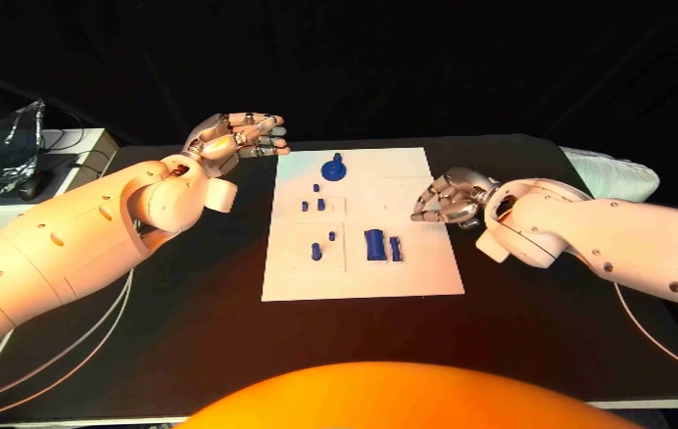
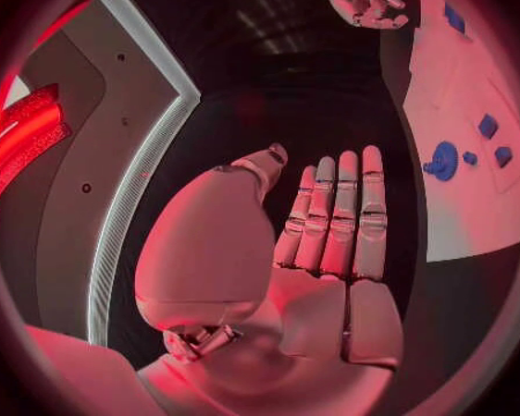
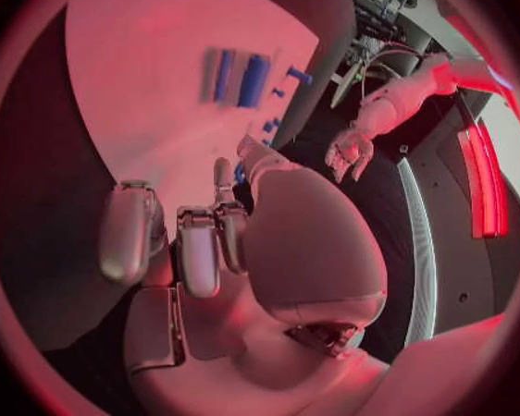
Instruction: Assemble the parts on the task board
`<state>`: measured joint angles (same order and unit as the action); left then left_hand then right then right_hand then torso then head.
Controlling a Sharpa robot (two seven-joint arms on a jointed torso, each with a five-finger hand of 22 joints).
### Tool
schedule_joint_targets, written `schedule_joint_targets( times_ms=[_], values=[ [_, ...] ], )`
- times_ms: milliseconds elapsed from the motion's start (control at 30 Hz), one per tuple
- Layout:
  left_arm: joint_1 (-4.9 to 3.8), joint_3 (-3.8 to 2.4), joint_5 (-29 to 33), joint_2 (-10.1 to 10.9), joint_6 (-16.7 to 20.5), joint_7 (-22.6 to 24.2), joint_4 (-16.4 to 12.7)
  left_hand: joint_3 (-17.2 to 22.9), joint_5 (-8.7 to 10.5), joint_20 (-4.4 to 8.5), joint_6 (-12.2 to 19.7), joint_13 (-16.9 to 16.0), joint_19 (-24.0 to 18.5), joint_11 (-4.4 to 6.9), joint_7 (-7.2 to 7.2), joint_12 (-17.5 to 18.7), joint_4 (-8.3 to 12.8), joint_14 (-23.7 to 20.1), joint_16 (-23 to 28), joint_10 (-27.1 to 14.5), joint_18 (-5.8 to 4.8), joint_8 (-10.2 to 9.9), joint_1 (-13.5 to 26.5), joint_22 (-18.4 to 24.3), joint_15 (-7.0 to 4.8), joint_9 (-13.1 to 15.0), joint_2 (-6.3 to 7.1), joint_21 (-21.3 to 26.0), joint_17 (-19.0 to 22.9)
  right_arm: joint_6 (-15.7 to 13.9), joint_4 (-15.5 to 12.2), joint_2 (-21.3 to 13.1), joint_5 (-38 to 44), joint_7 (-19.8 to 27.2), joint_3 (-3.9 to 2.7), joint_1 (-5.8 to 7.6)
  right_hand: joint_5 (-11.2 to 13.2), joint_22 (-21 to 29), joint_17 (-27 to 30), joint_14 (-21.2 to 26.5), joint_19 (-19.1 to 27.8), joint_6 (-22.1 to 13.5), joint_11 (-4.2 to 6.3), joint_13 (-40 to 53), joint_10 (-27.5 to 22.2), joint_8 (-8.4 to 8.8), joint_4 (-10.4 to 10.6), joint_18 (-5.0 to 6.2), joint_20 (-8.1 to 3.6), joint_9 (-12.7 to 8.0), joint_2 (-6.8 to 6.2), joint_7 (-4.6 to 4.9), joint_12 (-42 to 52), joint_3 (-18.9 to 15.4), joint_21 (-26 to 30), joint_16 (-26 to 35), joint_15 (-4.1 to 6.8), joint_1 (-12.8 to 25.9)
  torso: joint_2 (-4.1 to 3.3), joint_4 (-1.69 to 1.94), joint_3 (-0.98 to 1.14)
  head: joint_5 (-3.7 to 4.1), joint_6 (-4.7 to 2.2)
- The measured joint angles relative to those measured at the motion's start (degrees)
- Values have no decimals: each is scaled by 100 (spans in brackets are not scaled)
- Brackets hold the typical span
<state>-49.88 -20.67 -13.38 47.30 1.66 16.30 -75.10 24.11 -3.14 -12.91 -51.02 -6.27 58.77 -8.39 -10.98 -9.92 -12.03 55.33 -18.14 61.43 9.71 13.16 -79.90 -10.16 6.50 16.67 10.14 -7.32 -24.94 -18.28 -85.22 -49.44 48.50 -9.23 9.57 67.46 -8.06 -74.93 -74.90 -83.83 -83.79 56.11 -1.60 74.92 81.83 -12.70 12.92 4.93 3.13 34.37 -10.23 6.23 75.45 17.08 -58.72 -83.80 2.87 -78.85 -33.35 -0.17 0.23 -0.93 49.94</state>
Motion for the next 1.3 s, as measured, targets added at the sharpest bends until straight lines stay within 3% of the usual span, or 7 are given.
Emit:
schedule_joint_targets(
  times_ms=[100,267,567,767,900,1067,1300],
  values=[
    [0,0,36,-107,87,81,140,-7,0,-72,68,41,-72,-33,85,109,-55,-111,203,-34,0,0,-40,76,70,-28,21,115,62,-192,465,188,-502,615,-49,16,-28,6,255,-15,244,-117,-39,-8,-458,43,-48,214,47,-56,-50,82,-893,170,1385,524,-44,-65,44,-7,-9,20,-61],
    [-2,30,122,-342,348,284,504,-113,0,-247,416,243,-500,-219,269,564,-109,-581,797,-407,0,-278,-139,330,262,-214,-19,356,316,-536,1427,656,-1607,1752,-155,31,-77,1526,3005,1297,1129,-388,-273,-2517,-1991,175,-94,487,218,-264,-173,230,-4520,902,4694,3540,-247,-185,116,-27,-9,41,-255],
    [-1,118,163,-591,771,506,865,-328,6,-296,457,264,-941,-178,311,615,-102,-894,1141,-654,-1,-359,-150,572,265,-336,-82,362,611,-718,2223,1148,-2847,2853,-265,-28,43,4013,4543,2570,2657,-466,-612,-5728,-1959,517,-460,484,807,-754,-265,481,-6848,1498,5503,6485,-803,70,195,-62,28,79,-580],
    [-40,233,171,-542,822,493,776,-1565,198,644,3207,479,-3879,421,775,838,675,-3647,1547,-3899,-546,-931,1549,837,-275,-1126,-651,589,1731,-760,2043,1079,-2873,2840,-314,-66,504,6167,6333,5479,5831,-3537,-155,-6853,-4280,973,-975,-65,158,-2360,503,-180,-7295,-412,5728,7672,-507,1745,196,-60,22,77,-612],
    [-151,461,220,-519,981,502,520,-1979,245,959,4136,551,-4856,628,934,897,934,-4570,1676,-4998,-676,-1120,2571,924,-458,-1393,-827,648,2104,-875,1676,988,-2988,2862,-413,-169,651,6816,6900,6896,7077,-4551,2,-7167,-6161,1119,-1130,-199,-72,-2887,758,-397,-7415,-1046,5788,8018,-400,3225,197,-51,16,77,-744],
    [-370,883,349,-454,1427,571,38,-2209,271,1150,4691,593,-5447,753,1031,927,1104,-5129,1749,-5656,-849,-1212,5462,979,-567,-1551,-936,686,2327,-1178,950,812,-3325,2992,-616,-361,731,7211,7244,7762,7833,-5168,93,-7356,-7338,1197,-1225,-326,-214,-3208,916,-527,-7471,-1431,5825,8229,-333,5868,202,-29,4,84,-1067],
    [-759,1618,703,-345,2524,788,-857,-2340,271,1252,4959,612,-5735,816,1068,955,1171,-5383,1776,-5980,-852,-1271,7208,1000,-620,-1632,-991,686,2442,-1849,-94,570,-4070,3352,-872,-634,762,7406,7415,8183,8210,-5470,137,-7451,-7924,1230,-1283,-414,-289,-3368,992,-602,-7501,-1598,5828,8303,-293,7271,212,2,-12,92,-1434]
  ],
)
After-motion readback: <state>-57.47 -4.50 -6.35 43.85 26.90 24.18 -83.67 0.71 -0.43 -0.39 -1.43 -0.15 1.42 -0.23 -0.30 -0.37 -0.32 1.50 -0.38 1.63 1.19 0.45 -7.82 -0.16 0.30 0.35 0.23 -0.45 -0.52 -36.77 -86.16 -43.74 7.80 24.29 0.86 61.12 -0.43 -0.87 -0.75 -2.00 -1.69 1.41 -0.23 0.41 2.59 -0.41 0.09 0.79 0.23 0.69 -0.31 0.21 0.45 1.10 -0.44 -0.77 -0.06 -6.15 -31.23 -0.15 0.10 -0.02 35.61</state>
